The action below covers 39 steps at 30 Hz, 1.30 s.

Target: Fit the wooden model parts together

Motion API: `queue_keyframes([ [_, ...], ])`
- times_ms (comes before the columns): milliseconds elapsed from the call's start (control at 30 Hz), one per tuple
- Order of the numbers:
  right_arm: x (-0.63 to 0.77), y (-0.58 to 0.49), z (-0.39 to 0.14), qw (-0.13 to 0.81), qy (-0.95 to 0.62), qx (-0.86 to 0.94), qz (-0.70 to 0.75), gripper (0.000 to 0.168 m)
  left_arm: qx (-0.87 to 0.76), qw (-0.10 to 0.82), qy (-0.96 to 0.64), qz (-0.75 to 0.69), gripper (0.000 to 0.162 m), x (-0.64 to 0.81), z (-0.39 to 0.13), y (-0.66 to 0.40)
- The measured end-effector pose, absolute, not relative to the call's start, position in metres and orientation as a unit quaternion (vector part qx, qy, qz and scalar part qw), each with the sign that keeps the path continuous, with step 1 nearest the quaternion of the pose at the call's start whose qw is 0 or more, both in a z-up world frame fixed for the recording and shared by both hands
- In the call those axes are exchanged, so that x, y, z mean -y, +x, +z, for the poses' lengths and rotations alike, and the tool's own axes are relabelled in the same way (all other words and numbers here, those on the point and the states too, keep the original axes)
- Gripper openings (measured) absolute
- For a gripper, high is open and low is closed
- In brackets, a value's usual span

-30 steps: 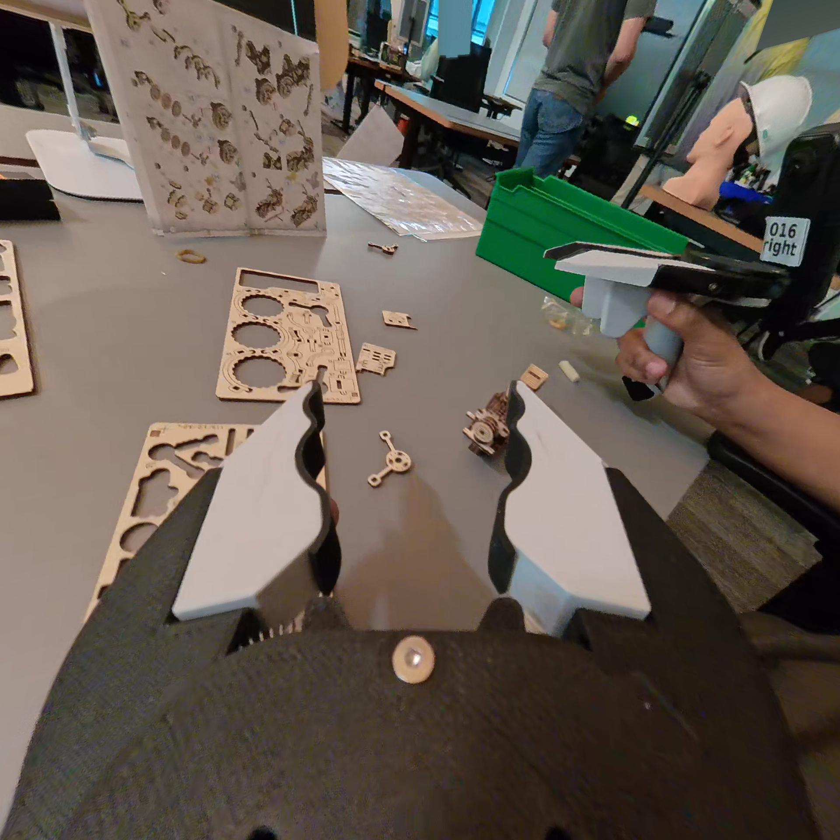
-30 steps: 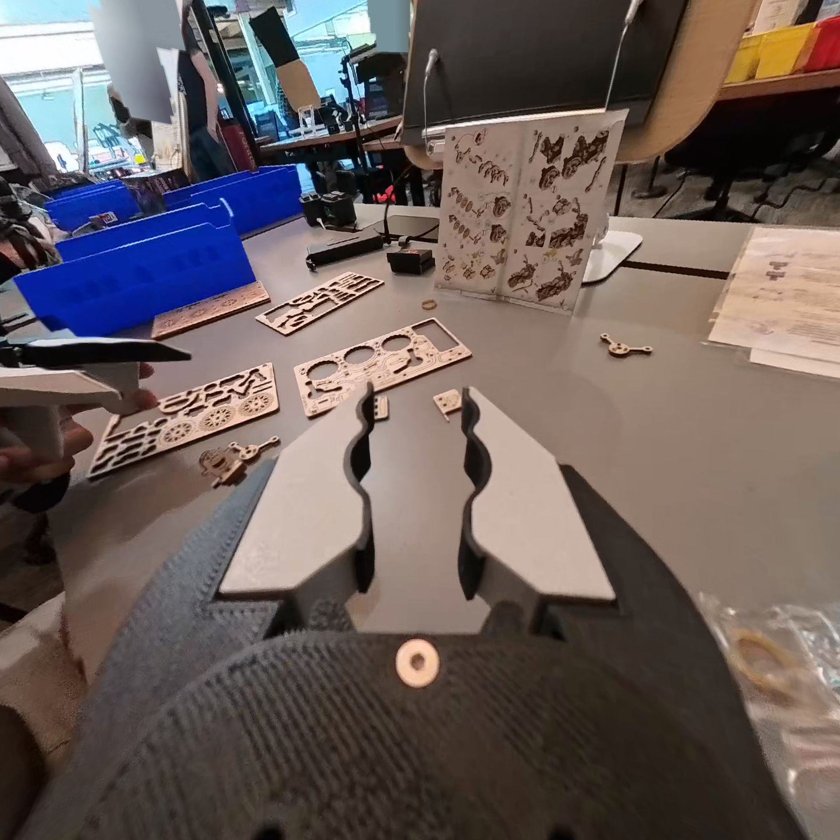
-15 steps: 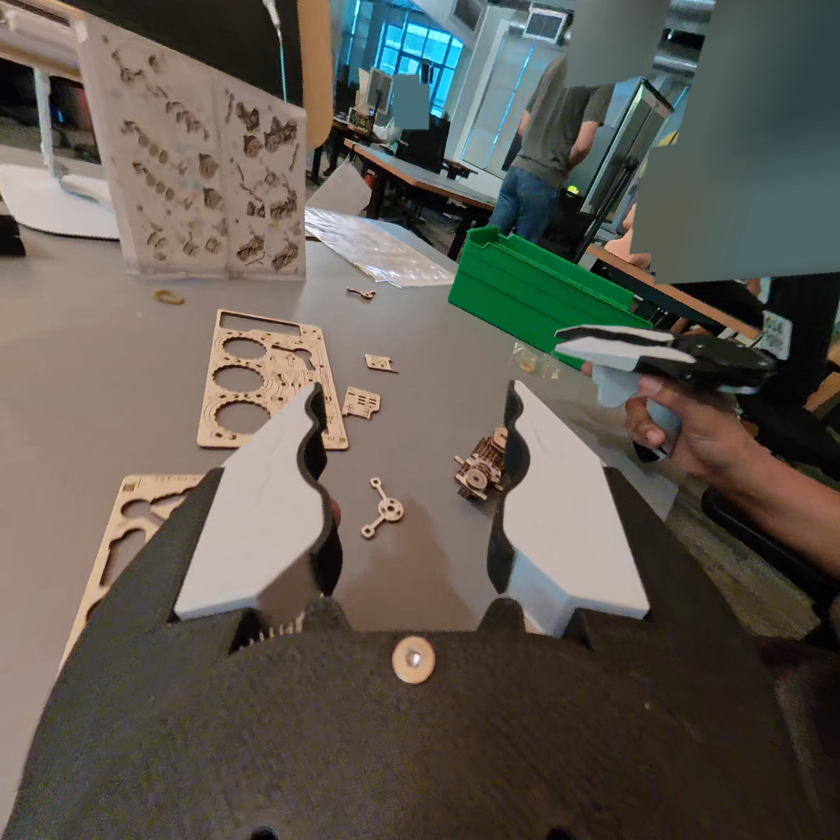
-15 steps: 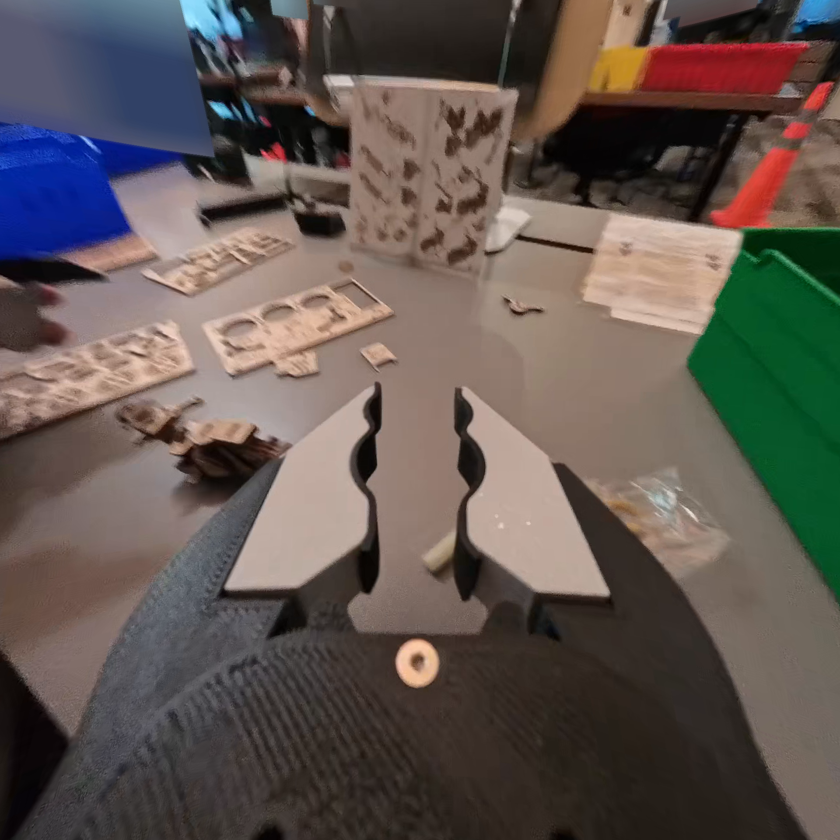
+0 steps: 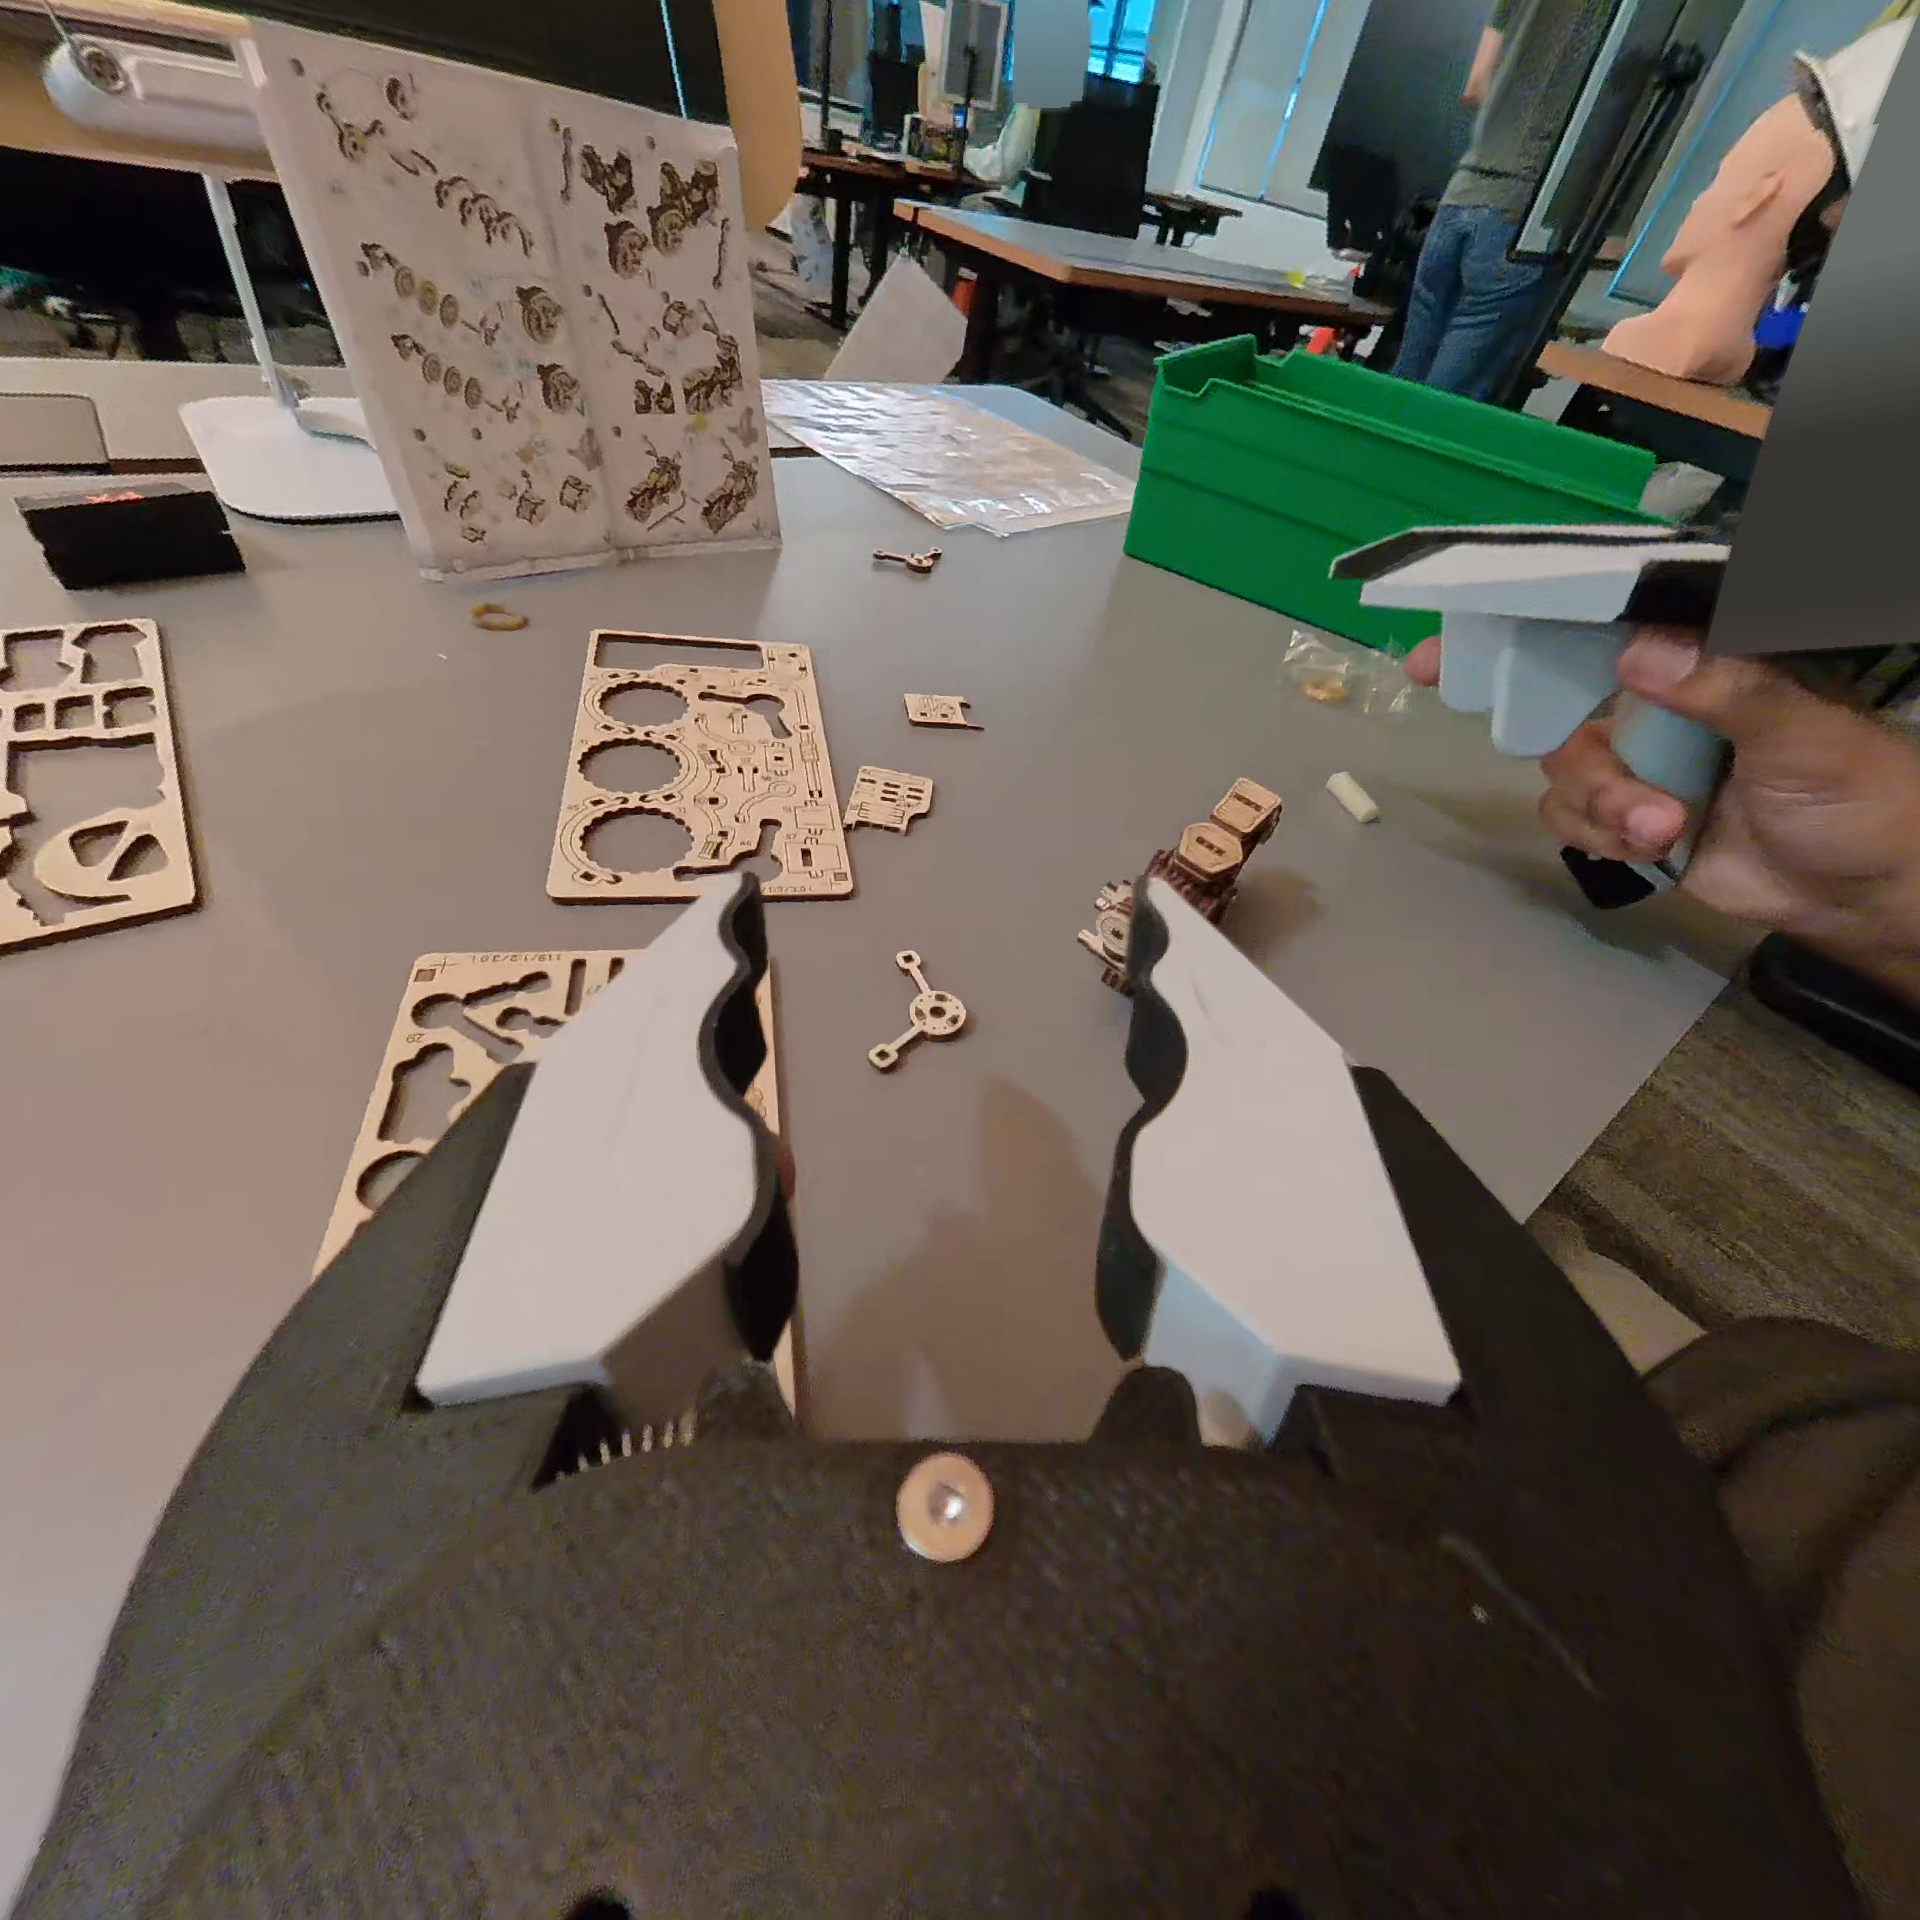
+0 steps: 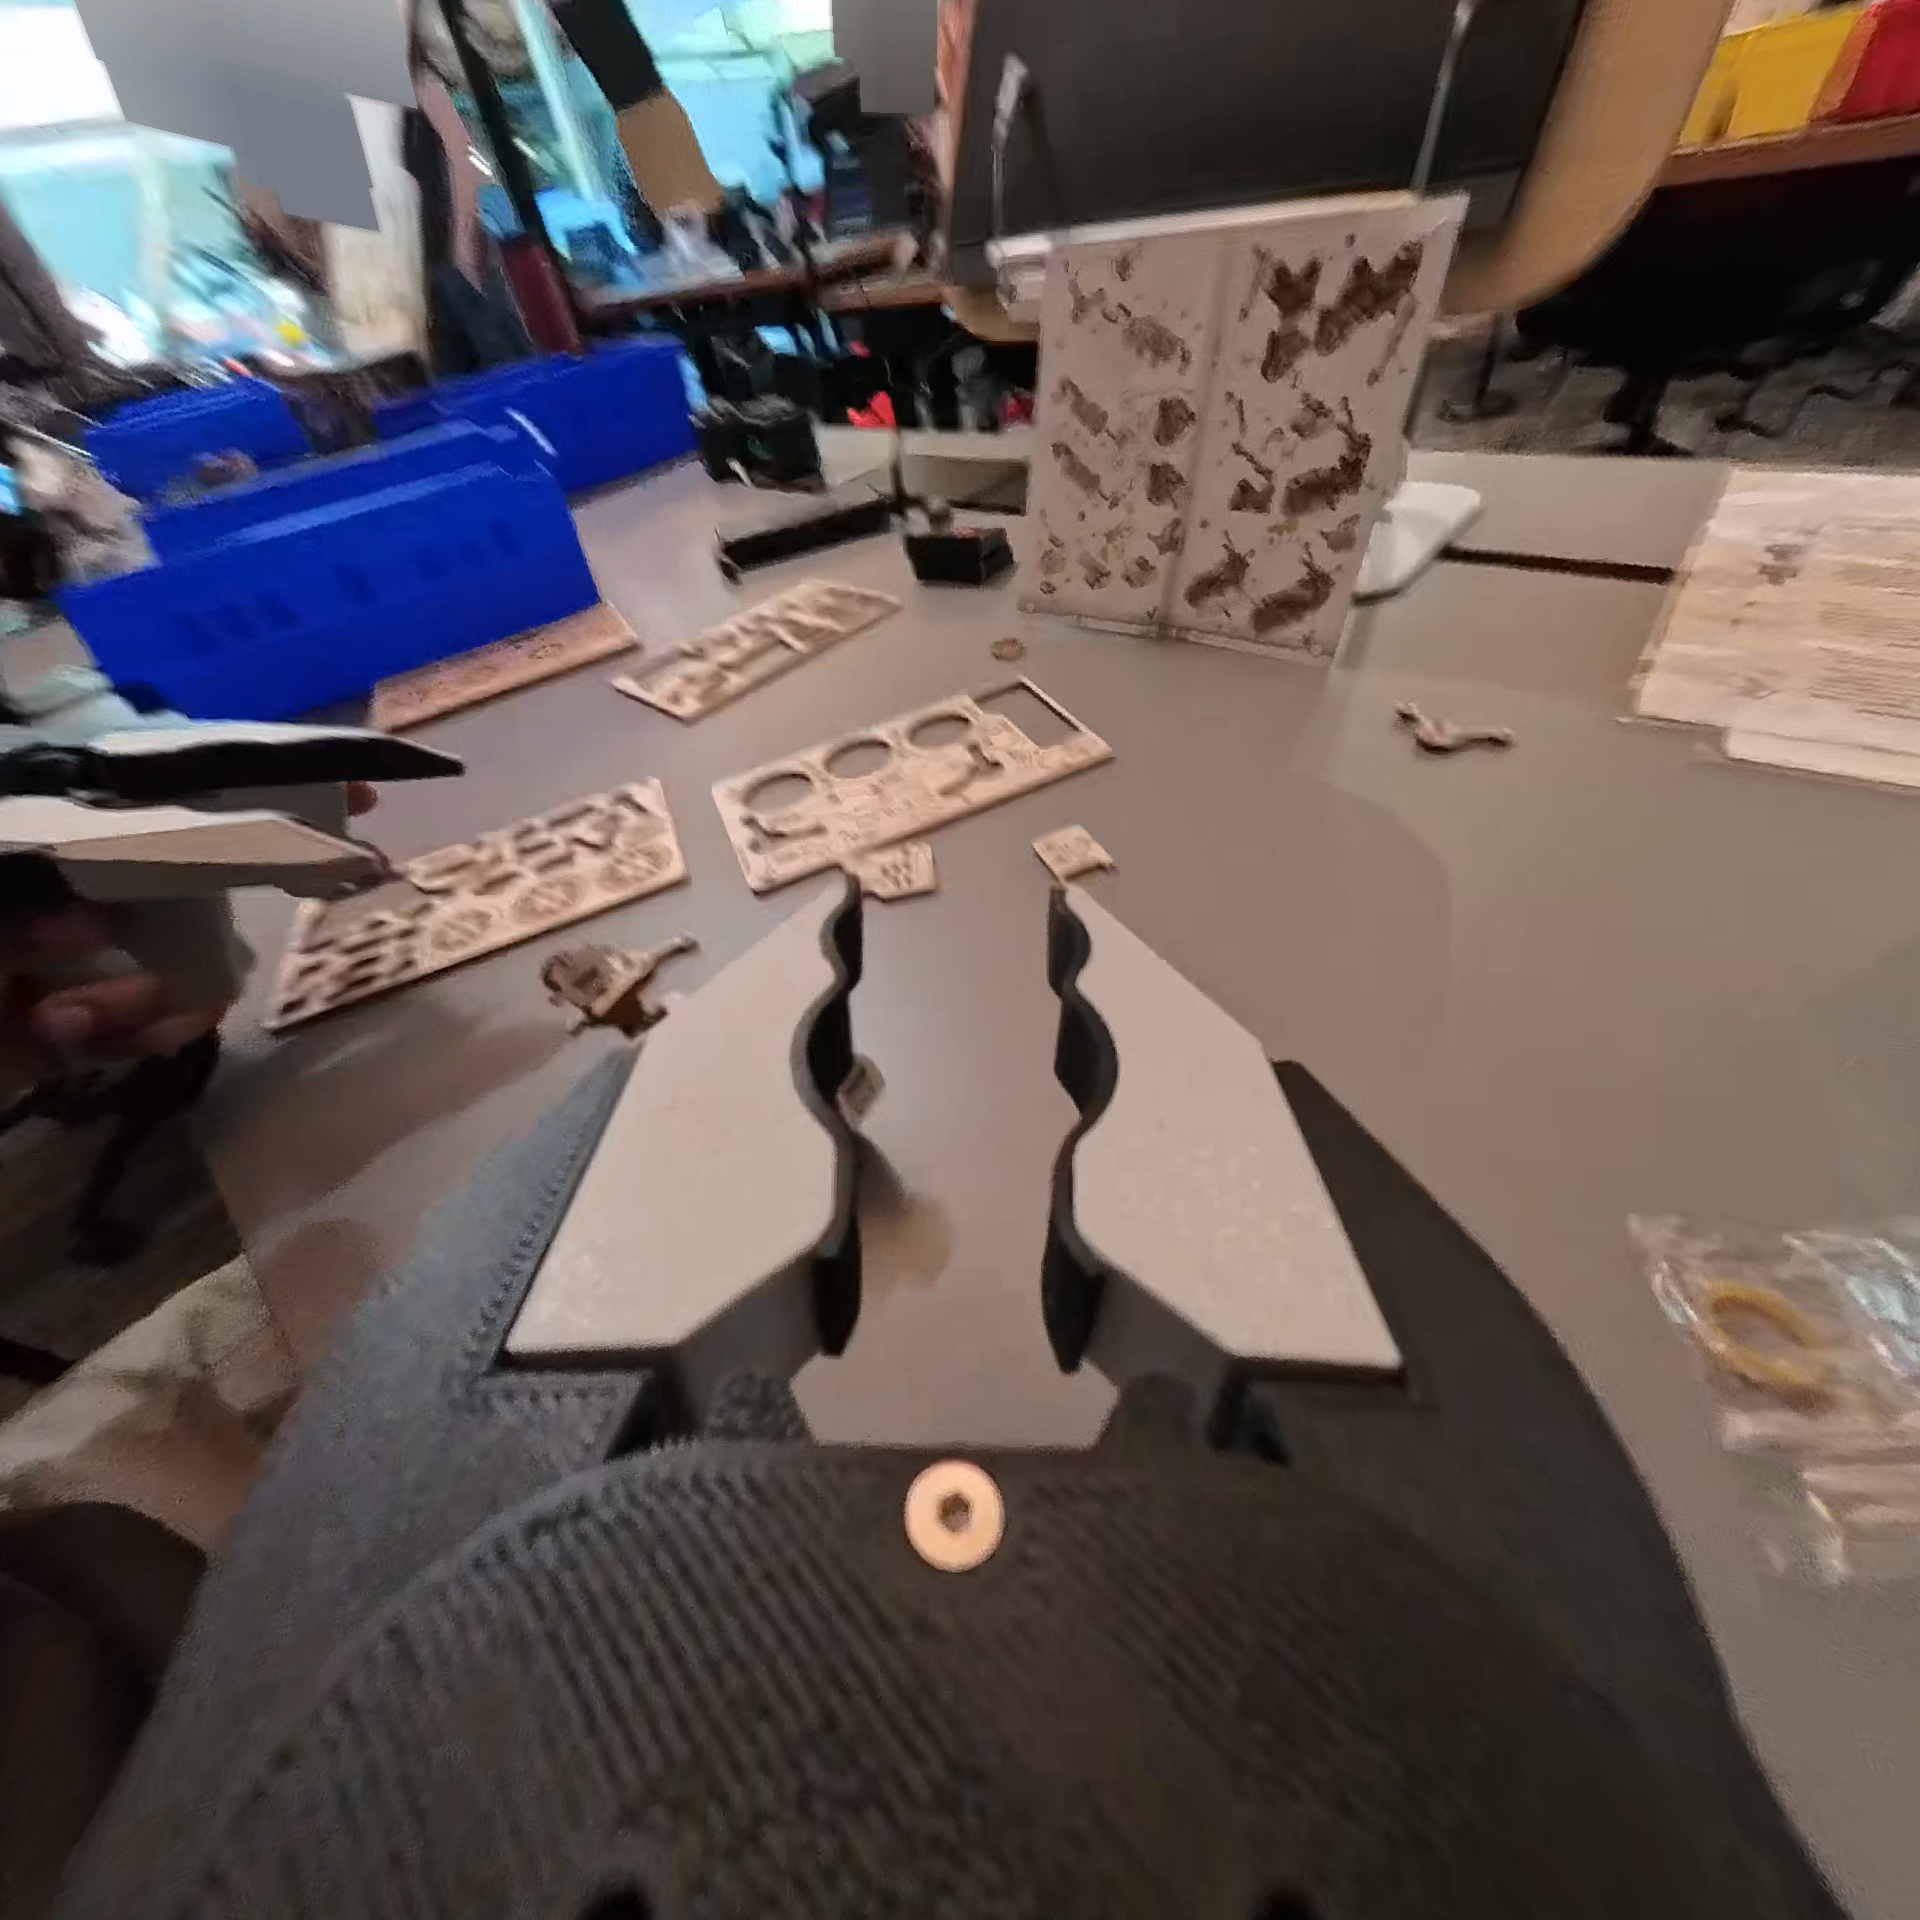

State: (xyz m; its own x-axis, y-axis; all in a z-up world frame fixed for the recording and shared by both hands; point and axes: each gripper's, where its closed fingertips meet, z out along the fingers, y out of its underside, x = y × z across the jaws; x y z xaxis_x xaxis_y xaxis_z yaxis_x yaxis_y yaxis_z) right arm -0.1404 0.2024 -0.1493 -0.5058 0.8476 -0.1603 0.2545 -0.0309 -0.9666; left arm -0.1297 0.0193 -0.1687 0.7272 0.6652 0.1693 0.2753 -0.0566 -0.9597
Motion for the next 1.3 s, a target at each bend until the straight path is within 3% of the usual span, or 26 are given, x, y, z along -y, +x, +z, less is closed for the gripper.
queue_keyframes([
  [200, -0.22, -0.138, -0.179, 0.276, -0.466, 0.674, 0.503, 0.033, 0.363, 0.648, -0.669, 0.032, 0.065, -0.021, -0.167, -0.142],
  [367, -0.22, -0.142, -0.175, 0.262, -0.455, 0.672, 0.523, 0.035, 0.305, 0.627, -0.71, 0.097, 0.064, -0.034, -0.165, -0.14],
  [833, -0.221, -0.151, -0.173, 0.226, -0.48, 0.651, 0.544, 0.035, 0.303, 0.694, -0.652, 0.042, 0.062, -0.046, -0.13, -0.15],
  [1300, -0.205, -0.148, -0.181, 0.186, -0.47, 0.661, 0.555, 0.037, 0.324, 0.656, -0.68, 0.055, 0.062, -0.046, -0.15, -0.15],
])
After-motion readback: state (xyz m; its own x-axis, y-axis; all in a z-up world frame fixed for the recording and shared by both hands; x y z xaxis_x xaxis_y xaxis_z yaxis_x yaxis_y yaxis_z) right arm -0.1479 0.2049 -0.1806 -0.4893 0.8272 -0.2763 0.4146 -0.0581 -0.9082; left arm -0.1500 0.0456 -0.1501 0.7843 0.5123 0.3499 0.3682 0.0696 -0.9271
